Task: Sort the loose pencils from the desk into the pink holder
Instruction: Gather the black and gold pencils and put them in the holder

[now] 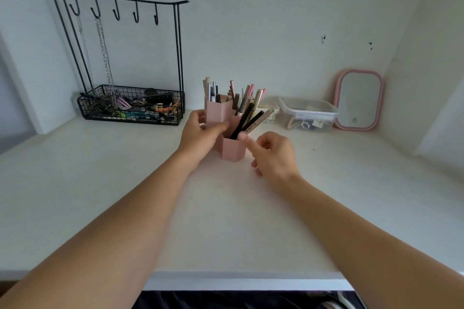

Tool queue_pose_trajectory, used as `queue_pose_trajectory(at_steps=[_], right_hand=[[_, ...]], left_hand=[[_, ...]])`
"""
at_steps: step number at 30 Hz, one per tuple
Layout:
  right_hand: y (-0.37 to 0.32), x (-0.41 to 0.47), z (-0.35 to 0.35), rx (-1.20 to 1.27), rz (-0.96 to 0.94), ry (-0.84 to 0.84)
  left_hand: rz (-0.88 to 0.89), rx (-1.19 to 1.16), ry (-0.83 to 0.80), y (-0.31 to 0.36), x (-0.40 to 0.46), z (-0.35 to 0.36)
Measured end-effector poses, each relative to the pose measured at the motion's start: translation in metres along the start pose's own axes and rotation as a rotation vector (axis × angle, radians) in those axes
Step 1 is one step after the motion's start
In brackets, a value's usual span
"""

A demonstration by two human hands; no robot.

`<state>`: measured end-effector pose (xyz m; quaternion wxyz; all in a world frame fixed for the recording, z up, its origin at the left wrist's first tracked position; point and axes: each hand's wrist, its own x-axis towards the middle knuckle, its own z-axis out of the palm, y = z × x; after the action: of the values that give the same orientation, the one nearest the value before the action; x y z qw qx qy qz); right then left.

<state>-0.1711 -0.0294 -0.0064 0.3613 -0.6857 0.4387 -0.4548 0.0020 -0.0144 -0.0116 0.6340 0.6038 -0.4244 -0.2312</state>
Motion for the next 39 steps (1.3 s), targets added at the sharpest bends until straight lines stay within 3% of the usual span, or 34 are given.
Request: queue_pose_trajectory(at_steps=[5,12,20,29,39], right_hand=[[-0.006,0.019,0.009,0.057,-0.055,-0.007],[0.005,0.021,0.013,0.091,0.022,-0.048],[0.007,0.013,0.028,-0.245,-0.254,0.042],[0.008,0.063,0.067,-0.325,-0.246,0.019],[0.007,0.108,0.106,-0.012,-0.091,0.188]], left_hand=[[0.023,0.044,-0.058,-0.002,0.001,0.000],[0.025,0.060,-0.056,-0.006,0.007,0.001],[0.034,0.072,-0.015,-0.008,0.009,0.003],[-0.028,0.093,0.018,-0.011,0.026,-0.008],[0.008,0.094,0.019,-0.019,0.035,-0.007]])
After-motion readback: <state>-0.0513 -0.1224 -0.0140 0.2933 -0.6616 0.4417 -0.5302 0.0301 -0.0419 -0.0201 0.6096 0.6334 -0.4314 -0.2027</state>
